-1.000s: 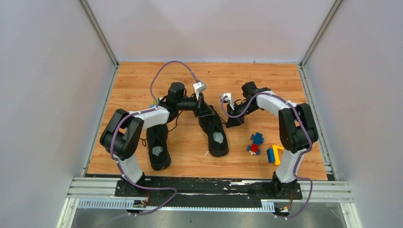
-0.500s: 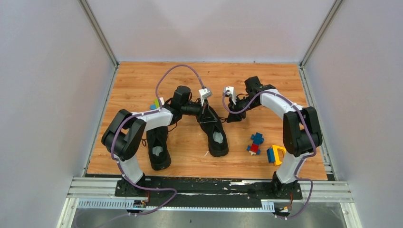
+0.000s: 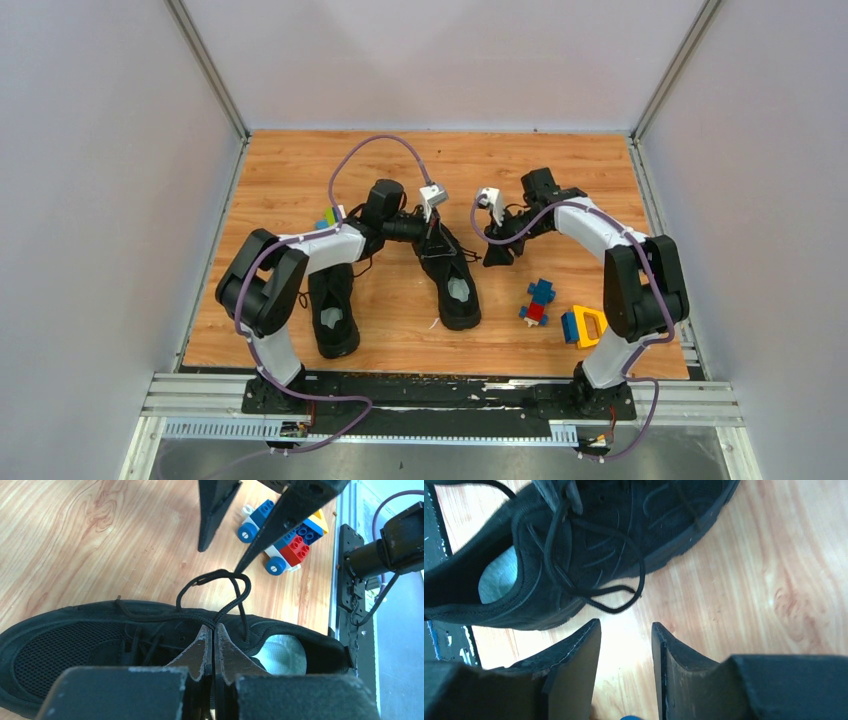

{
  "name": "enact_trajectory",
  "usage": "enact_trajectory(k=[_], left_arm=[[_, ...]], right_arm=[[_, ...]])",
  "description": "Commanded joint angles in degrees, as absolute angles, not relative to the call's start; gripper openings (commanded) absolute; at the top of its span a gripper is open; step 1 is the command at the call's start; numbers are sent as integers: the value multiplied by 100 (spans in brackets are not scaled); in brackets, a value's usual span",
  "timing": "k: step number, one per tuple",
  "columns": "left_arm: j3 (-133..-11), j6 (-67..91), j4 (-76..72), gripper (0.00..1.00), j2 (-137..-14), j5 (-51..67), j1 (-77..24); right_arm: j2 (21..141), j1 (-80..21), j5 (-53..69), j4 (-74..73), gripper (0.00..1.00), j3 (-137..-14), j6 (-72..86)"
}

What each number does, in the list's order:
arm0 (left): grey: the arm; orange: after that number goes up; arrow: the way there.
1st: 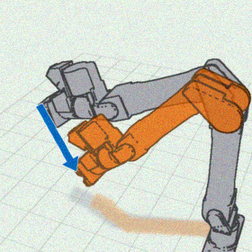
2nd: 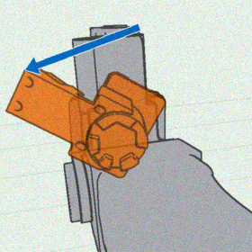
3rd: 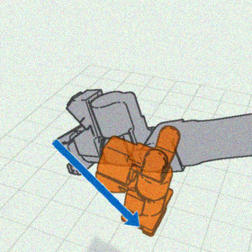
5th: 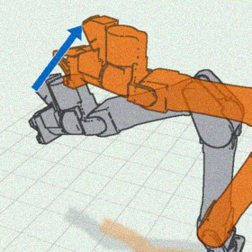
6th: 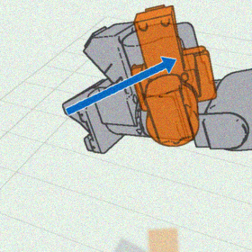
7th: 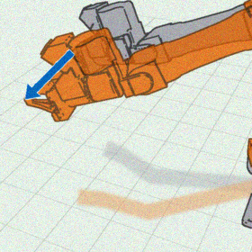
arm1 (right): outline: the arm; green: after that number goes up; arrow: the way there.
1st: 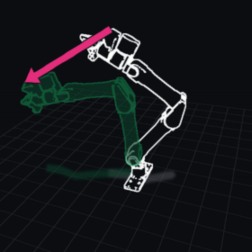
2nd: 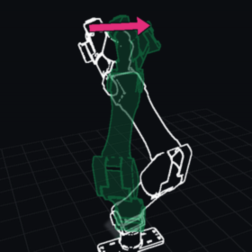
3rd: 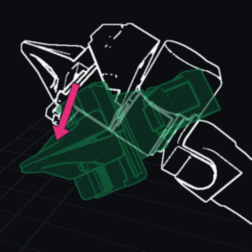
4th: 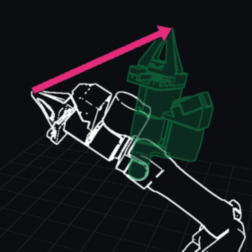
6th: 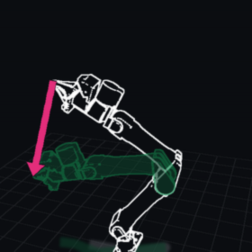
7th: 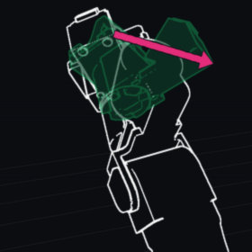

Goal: Tie the shoes
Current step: Cross the shoelace with the shoelace.

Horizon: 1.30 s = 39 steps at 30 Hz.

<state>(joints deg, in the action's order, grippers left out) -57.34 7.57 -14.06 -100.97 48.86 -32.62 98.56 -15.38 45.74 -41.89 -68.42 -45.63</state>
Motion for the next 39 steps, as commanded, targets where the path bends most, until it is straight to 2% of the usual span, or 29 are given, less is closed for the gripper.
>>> enact_trajectory(k=[1,5,11,18,27,29,35,39], left_arm=[[-6058,891,-1104,0,-10221,4614,-3278],[-6132,976,-902,0,-10244,4559,-3277],[-6089,1182,-938,0,-10259,4603,-3278],[-6073,1284,-944,0,-10260,4608,-3261],[-6091,1574,-1078,0,-10369,4699,-3185],[-6091,1616,-1096,0,-10391,4719,-3168],[-6093,1626,-1115,0,-10397,4709,-3120],[-6090,1626,-1109,0,-10316,4676,-3040]], right_arm=[[9651,-1480,4361,-4044,43,-6566,-4359],[9723,-1490,4540,-4053,42,-6426,-4201],[10185,-1621,4863,-4114,34,-6672,-4009],[10746,-1743,4726,-3644,37,-7175,-3692],[10633,-1764,5047,-3157,41,-7048,-3836],[10643,-1751,5074,-3154,34,-7074,-3828],[10512,-1709,5096,-3178,4,-6961,-3854],[10174,-1561,5019,-3247,0,-6706,-3988]])
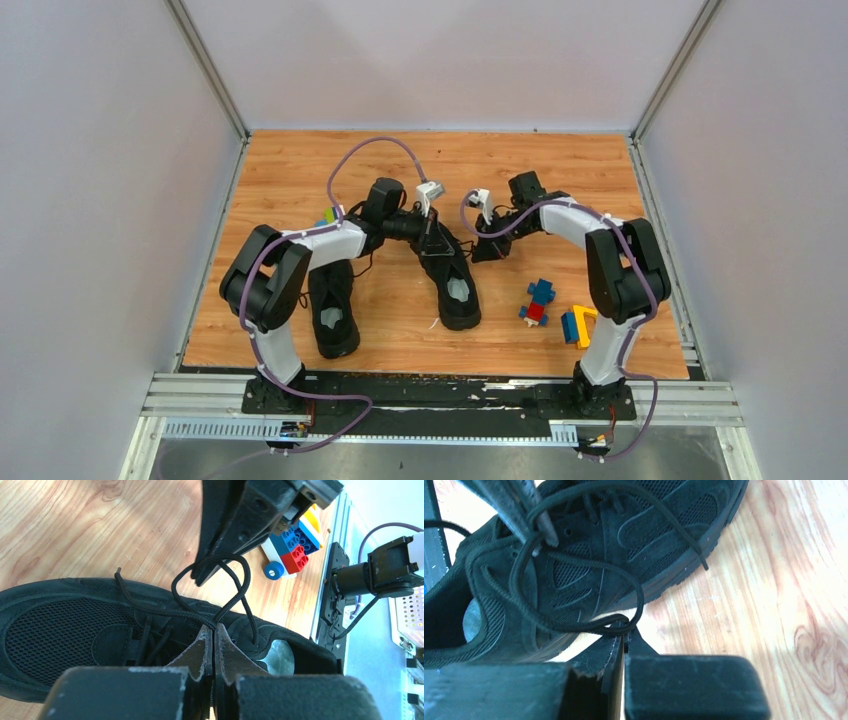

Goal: Tie the shoes
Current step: Cross the shoelace with the shoelace, then tie the shoelace on the shoe.

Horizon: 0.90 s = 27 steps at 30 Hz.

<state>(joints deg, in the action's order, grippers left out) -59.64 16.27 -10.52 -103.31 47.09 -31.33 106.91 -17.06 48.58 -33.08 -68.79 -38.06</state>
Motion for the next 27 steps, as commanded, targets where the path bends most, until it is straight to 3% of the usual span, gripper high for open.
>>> enact_trajectory(k=[1,6,9,13,20,27], left_arm=[[-6102,1626,-1103,0,-10300,4676,-3006],[-6138,1566,-1070,1,-10282,4624,-2928],[-6098,1537,-1073,20,-10255,4537,-2920],[-5914,1720,-1324,32,-10111,4421,-2859],[-5703,1904,-1437,40,-9653,4473,-2601],[-6083,2136,-488,62,-9391,3800,-2354]], right_arm=[[10086,-1515,4974,-3315,0,-6646,-4086],[9710,-1390,4804,-3791,0,-6456,-4479],[9530,-1372,4737,-3969,0,-6298,-4644],[9298,-1373,4539,-4098,0,-6123,-4804],[8860,-1378,4209,-4219,0,-6137,-5029],[8923,-1410,4140,-4273,0,-6435,-5010]])
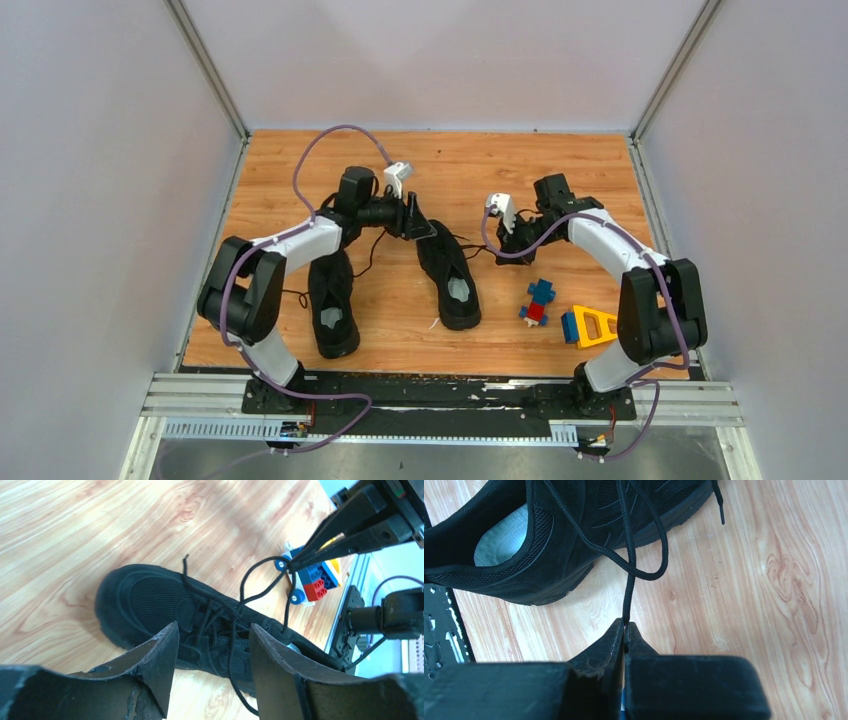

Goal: Tie the shoes
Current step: Tie the shoelace on the shoe.

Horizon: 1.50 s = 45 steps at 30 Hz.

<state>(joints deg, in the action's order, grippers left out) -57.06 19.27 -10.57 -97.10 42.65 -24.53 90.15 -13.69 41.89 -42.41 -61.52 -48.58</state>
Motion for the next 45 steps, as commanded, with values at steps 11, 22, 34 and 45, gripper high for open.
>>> enact_trajectory(k=[11,22,34,45], left_arm=[[-8606,1949,3189,63,-10420,2594,-3050],[-8464,1934,3258,56,-10458,1820,-3547],[-8717,2390,3103,41,-11007,1529,-3630],[-8927,2167,3602,44,-10582,1452,-3557]], right_arm=[[8665,-1640,3496,-3985,0,-6470,-4827],[8358,-1758,3394,-3887,0,-6376,-4688],[8097,-1921,3342,-3820,0,-6191,-4542],[8034,-1932,3304,-3813,0,-6152,-4535]])
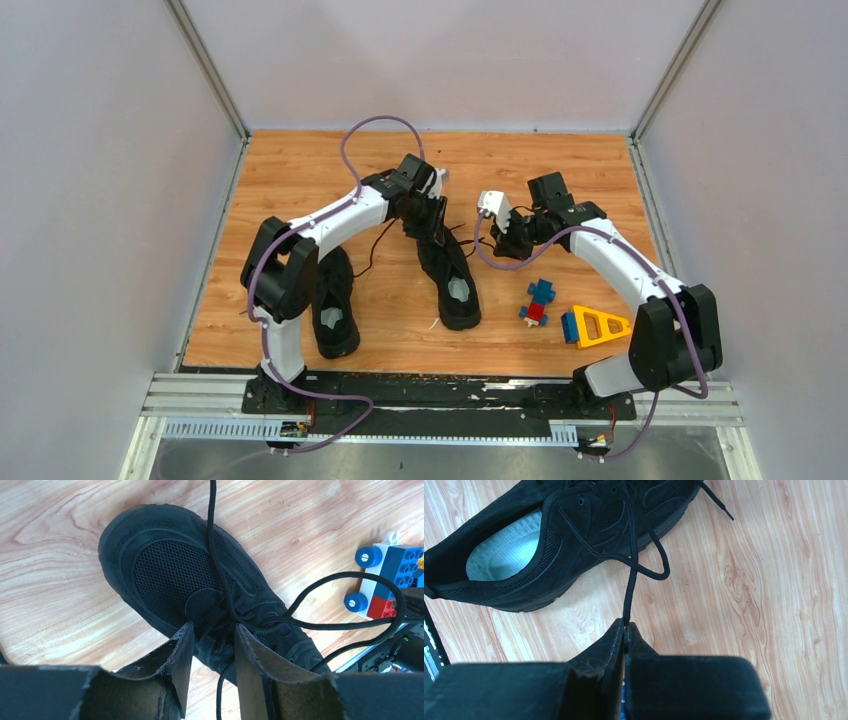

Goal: Tie the shoes
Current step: Tie the shoelace on the shoe.

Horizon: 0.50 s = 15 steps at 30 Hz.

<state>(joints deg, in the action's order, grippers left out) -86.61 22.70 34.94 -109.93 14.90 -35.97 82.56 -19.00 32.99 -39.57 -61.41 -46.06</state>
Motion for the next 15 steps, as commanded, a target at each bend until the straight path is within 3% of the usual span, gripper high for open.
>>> enact_trajectory(k=[1,7,15], left_arm=[[-8955,2155,3598,44,-10595,1492,-3550],[-9180,2375,3263,50,-10994,1561,-3544],[-9455,2278,3211,42,-11383,1620,-3609]], right_arm=[[8023,-1929,3297,-3811,0,-6148,-4535],[7995,-1925,3279,-3814,0,-6102,-4535],[8021,-1927,3300,-3806,0,-6108,-4491]])
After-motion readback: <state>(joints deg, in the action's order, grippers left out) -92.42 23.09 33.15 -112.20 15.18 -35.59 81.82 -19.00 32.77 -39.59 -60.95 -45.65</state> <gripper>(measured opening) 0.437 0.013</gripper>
